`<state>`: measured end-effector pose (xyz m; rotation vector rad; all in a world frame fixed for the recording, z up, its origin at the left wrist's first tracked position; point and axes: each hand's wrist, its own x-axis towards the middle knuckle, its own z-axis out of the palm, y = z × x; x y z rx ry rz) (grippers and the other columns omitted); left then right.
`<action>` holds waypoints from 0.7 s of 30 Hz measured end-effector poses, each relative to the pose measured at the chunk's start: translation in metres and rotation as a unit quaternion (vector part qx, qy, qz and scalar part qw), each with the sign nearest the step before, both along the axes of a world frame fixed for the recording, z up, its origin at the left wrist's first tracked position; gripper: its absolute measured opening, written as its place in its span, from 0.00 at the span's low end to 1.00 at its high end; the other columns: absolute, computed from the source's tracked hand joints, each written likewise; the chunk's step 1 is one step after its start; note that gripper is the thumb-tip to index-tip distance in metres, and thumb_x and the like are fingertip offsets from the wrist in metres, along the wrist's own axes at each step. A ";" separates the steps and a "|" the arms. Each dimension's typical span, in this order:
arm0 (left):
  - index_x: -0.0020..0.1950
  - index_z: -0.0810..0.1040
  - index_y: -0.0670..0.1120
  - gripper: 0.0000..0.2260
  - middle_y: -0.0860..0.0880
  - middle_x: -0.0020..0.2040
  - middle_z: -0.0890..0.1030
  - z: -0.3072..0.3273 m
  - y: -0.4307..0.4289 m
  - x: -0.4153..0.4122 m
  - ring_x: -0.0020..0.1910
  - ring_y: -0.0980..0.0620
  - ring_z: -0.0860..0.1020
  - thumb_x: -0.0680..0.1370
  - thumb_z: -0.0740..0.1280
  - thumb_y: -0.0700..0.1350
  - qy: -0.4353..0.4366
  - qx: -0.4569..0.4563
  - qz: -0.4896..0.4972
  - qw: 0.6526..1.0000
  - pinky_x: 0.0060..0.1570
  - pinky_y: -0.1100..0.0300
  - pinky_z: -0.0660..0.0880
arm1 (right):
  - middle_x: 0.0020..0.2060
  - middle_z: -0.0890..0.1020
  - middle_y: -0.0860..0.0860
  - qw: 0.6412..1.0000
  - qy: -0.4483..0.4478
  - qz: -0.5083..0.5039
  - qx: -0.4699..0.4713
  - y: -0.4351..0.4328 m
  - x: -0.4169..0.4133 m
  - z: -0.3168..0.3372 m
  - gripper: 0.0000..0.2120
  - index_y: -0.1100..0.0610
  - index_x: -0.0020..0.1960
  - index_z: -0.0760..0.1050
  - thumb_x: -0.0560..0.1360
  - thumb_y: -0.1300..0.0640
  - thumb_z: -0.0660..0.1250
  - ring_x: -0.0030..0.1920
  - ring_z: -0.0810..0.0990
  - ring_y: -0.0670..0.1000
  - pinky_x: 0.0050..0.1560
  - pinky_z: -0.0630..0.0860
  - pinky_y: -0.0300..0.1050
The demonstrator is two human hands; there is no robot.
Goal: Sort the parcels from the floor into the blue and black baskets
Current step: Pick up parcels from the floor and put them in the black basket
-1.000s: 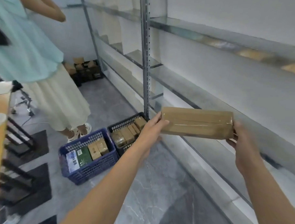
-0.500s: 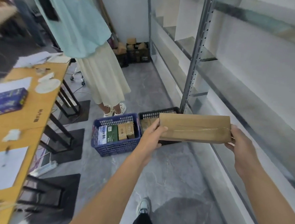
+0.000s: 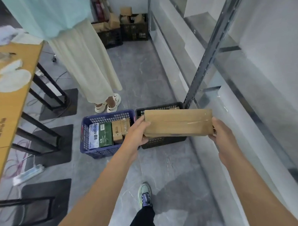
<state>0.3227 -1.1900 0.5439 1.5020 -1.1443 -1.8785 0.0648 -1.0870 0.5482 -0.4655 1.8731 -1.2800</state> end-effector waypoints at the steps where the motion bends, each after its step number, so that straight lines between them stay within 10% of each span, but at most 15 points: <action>1: 0.74 0.74 0.63 0.18 0.59 0.67 0.78 -0.004 -0.016 -0.001 0.66 0.58 0.75 0.84 0.64 0.52 0.000 0.005 -0.005 1.000 0.59 0.53 0.78 | 0.64 0.81 0.47 1.000 0.000 -0.003 0.005 -0.016 0.000 -0.003 0.16 0.49 0.68 0.78 0.87 0.46 0.57 0.65 0.78 0.47 0.74 0.72 0.51; 11: 0.75 0.73 0.61 0.20 0.55 0.70 0.78 -0.050 -0.139 -0.021 0.69 0.52 0.75 0.82 0.66 0.56 -0.050 0.059 0.002 0.997 0.56 0.53 0.76 | 0.53 0.80 0.41 0.998 -0.022 0.015 0.063 -0.149 -0.023 -0.042 0.12 0.49 0.61 0.78 0.88 0.50 0.56 0.54 0.78 0.39 0.67 0.71 0.45; 21: 0.73 0.75 0.62 0.21 0.56 0.70 0.77 -0.142 -0.212 -0.075 0.69 0.50 0.75 0.79 0.67 0.59 -0.117 0.148 0.045 0.981 0.71 0.45 0.72 | 0.73 0.77 0.47 0.974 -0.072 0.144 0.160 -0.243 -0.093 -0.163 0.35 0.47 0.77 0.72 0.74 0.32 0.61 0.74 0.73 0.49 0.77 0.67 0.59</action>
